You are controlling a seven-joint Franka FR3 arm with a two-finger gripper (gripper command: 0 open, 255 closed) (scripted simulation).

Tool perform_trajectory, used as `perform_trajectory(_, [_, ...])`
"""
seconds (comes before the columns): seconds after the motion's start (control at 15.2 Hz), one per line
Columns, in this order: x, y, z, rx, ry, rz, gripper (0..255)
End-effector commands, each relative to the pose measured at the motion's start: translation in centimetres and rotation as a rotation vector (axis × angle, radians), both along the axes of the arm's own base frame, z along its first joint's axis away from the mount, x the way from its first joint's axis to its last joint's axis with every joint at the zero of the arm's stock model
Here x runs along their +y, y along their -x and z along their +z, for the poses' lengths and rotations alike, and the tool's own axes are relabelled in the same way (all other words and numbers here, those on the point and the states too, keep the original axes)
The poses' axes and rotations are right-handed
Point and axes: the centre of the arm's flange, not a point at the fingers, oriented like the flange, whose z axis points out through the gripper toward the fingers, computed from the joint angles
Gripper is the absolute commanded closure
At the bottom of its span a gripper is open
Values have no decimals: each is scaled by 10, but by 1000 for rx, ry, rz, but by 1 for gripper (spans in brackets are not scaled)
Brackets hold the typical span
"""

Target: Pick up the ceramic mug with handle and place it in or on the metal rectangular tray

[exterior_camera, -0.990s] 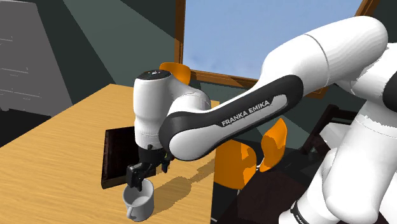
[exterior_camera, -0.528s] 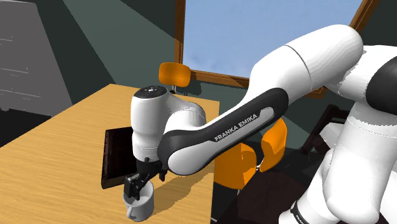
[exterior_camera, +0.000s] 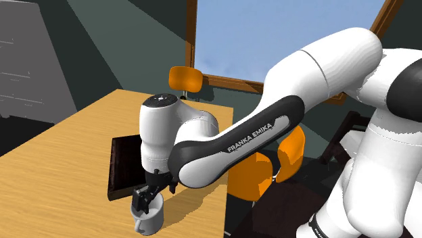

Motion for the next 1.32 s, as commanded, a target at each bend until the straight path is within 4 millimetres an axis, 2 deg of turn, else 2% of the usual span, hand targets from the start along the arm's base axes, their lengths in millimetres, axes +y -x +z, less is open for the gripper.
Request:
perform_trajectory(0.0, [0,0,0,0,0,0,255])
perform_trajectory(0.59, [0,0,0,0,0,0,255])
perform_trajectory(1.25, [0,0,53,0,0,0,255])
